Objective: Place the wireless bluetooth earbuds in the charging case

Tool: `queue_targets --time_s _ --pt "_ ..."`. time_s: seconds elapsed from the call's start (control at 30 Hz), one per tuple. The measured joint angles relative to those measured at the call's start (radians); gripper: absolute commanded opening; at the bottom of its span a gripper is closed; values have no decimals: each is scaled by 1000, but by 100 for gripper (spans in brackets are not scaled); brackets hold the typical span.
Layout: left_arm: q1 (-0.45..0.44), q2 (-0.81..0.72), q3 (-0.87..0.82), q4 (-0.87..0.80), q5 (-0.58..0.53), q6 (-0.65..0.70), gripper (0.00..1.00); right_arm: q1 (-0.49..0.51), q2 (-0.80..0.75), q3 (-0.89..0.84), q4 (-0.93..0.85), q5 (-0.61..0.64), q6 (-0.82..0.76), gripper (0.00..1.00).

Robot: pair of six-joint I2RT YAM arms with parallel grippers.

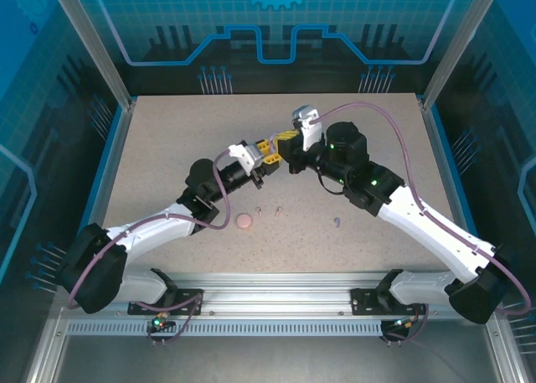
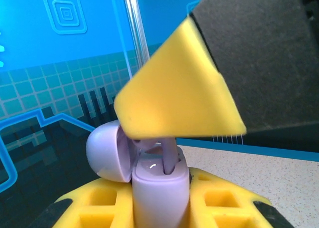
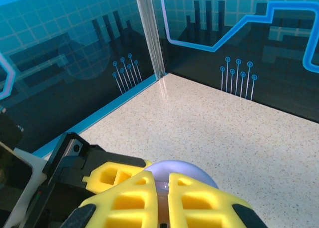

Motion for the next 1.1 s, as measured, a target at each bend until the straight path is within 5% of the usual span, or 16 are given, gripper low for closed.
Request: queue_targets --time_s 0.1,0.3,0.43,0.83,1.1 --pt "0 0 0 -5 -2 0 0 0 -1 -13 3 -16 -24 14" --pt "-2 0 5 -9 -4 0 0 1 -6 -17 -6 -21 -34 49" --pt "-3 0 8 -8 -4 0 0 -7 -11 0 -49 -5 4 58" --pt "-3 -4 8 -3 -11 -1 0 -263 -220 42 -282 61 214 64" --pt "-3 -16 7 14 -21 -2 0 -329 -45 -113 -463 84 325 63"
